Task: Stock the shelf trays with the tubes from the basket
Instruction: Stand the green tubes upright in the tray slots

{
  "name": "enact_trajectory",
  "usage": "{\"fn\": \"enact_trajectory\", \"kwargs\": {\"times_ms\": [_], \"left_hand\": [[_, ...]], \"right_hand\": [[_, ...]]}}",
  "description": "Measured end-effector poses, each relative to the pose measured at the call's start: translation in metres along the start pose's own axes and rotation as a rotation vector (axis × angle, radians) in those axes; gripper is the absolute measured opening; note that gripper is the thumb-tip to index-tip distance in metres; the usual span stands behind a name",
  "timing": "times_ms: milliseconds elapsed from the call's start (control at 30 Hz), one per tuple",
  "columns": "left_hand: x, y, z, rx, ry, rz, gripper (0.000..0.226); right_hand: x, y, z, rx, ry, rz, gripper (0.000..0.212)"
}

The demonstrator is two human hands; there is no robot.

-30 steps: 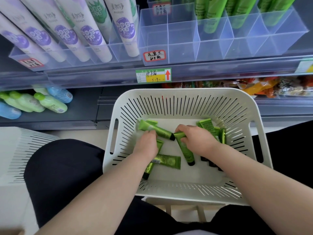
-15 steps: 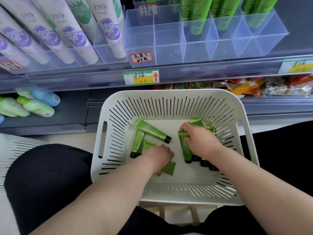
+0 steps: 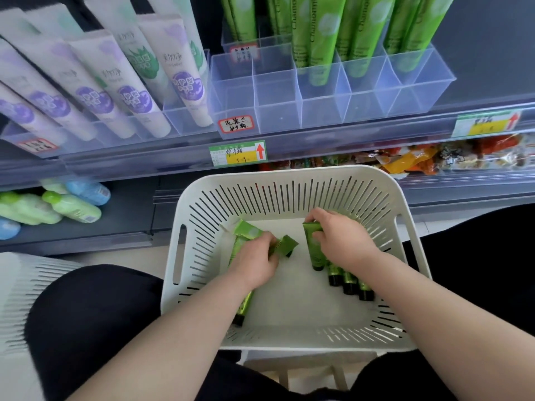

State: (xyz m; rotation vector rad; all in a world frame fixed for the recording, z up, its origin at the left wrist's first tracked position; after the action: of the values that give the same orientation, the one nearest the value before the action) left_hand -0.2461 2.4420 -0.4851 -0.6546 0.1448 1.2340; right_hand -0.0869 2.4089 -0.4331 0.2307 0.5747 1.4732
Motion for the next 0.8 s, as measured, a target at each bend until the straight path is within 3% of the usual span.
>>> {"fn": "enact_trajectory", "kwargs": {"times_ms": [100, 267, 500, 800], "left_hand": [[-0.012, -0.004, 0.025, -0.166, -0.037, -0.013, 0.031], [-0.027, -0.014, 0.066, -0.388, -0.143, -0.025, 0.008], [-0.052, -0.059, 0.156, -0.448, -0.462, -0.147, 0.024], [-0.075, -0.131, 0.283, -0.535, -0.751, -0.331, 0.017]], "right_hand": [[-0.003, 0.008, 0.009, -0.016, -0.022, 0.018, 0.027], [-0.011, 0.033, 0.039, -0.034, -0.124, 0.078, 0.028], [-0.027, 0.071, 0.115, -0.111, -0.354, 0.198, 0.029], [-0.042, 0.11, 0.248, -0.119, -0.706, 0.323, 0.031]]}}
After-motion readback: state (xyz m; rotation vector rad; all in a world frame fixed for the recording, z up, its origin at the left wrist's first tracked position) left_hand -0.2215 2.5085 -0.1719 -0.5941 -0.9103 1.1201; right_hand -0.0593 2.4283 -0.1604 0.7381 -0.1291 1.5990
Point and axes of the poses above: each hand's wrist, its own x-axis towards the middle knuckle, its own z-axis out of the back of the hand, y = z × x, the point moved 7 cm from there along x, towards the middle knuckle, and after that the axes turned 8 degrees about z, right-handed, at the moved point
